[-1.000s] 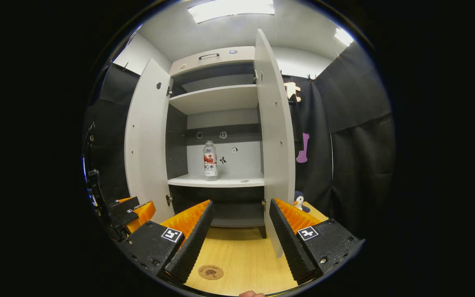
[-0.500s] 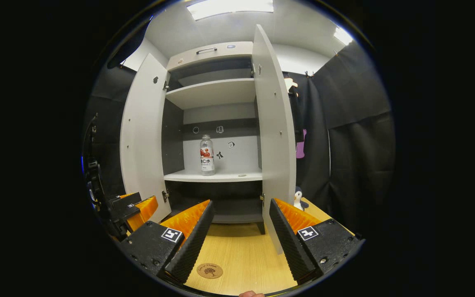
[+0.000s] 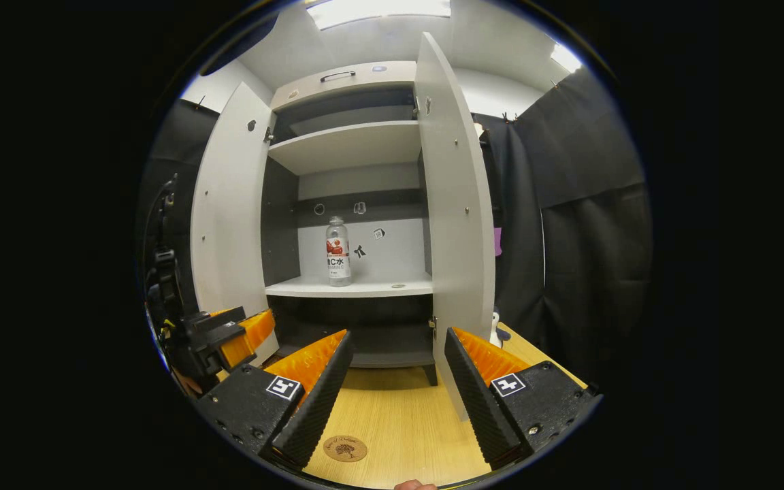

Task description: Grasp the bottle in the cabinet with the left hand and place it on the coaster, then close the right door with the right hand and the left door with the left hand.

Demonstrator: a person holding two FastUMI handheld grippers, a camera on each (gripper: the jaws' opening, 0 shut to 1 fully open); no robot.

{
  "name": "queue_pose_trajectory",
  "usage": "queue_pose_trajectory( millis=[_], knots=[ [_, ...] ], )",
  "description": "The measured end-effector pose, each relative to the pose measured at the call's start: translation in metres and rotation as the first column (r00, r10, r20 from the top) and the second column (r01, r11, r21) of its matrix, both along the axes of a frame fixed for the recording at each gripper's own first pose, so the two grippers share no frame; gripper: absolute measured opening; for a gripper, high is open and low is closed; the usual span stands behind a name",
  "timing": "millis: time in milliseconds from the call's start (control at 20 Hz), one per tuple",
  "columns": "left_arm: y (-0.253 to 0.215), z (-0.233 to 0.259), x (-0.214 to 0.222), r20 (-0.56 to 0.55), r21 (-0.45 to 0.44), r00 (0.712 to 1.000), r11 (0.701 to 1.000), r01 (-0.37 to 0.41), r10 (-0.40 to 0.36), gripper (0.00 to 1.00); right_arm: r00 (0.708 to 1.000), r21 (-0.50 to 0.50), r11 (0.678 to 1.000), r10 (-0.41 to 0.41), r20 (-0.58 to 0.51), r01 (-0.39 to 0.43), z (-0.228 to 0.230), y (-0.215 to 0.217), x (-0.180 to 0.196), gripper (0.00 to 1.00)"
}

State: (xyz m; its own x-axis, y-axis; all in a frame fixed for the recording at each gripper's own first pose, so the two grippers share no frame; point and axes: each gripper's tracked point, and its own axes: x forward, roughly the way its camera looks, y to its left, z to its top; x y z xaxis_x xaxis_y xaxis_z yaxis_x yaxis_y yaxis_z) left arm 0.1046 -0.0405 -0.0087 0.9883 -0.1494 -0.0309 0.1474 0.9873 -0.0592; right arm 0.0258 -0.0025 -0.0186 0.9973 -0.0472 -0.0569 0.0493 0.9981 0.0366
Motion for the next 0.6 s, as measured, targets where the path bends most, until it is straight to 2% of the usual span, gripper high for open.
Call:
queue_pose_trajectory(
  millis=[400,600],
  knots=[
    [-0.032,0.057,0.09,0.063,-0.022,0.993,0.995,0.097,-0.096,0.95,1.0,-0.005,1.0,0.008,-0.002,-0.008,0.004,0.0,0.006,0.84],
    [-0.036,0.078,0.157,0.068,0.012,0.995,0.998,0.069,-0.07,0.95,1.0,-0.002,1.0,0.01,-0.008,-0.01,0.007,-0.001,0.009,0.84]
  ],
)
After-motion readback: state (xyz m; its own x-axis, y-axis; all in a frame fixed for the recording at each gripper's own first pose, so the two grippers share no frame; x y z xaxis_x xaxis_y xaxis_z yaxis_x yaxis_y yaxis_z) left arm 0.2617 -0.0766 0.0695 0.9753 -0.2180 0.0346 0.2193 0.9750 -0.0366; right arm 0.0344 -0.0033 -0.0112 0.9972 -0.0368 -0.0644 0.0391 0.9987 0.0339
